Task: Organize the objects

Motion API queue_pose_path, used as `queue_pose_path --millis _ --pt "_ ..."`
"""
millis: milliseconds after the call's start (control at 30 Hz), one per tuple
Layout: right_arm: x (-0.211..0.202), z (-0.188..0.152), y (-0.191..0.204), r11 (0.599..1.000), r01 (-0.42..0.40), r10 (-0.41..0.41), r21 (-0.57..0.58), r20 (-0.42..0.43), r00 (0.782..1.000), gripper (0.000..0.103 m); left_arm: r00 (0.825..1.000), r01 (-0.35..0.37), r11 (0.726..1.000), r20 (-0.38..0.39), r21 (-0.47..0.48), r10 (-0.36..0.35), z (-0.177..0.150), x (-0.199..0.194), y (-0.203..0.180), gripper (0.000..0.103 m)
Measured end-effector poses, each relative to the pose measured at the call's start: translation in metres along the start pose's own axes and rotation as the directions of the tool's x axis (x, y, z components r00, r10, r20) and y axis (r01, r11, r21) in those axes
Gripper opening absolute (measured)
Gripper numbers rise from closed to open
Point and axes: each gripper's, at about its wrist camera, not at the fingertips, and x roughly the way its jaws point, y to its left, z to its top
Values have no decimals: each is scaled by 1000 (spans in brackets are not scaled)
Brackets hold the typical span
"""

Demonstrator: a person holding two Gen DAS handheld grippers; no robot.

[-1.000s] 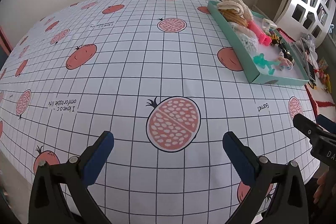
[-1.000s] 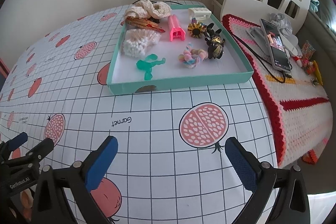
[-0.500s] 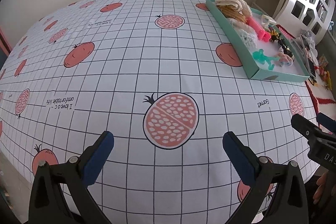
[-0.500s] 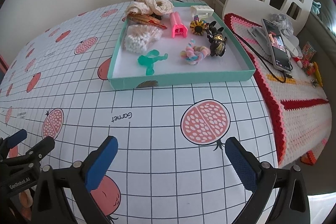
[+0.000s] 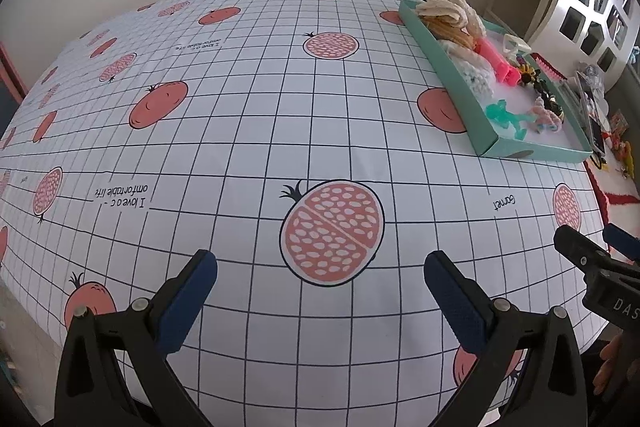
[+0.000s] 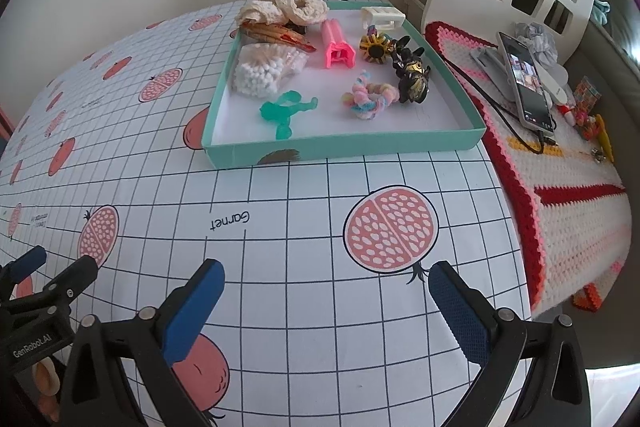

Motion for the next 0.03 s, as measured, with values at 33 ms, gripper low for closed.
queue_pose_path --millis 33 --pt "0 0 0 1000 0 0 -1 0 1000 103 1000 0 1000 0 1 0 0 0 0 103"
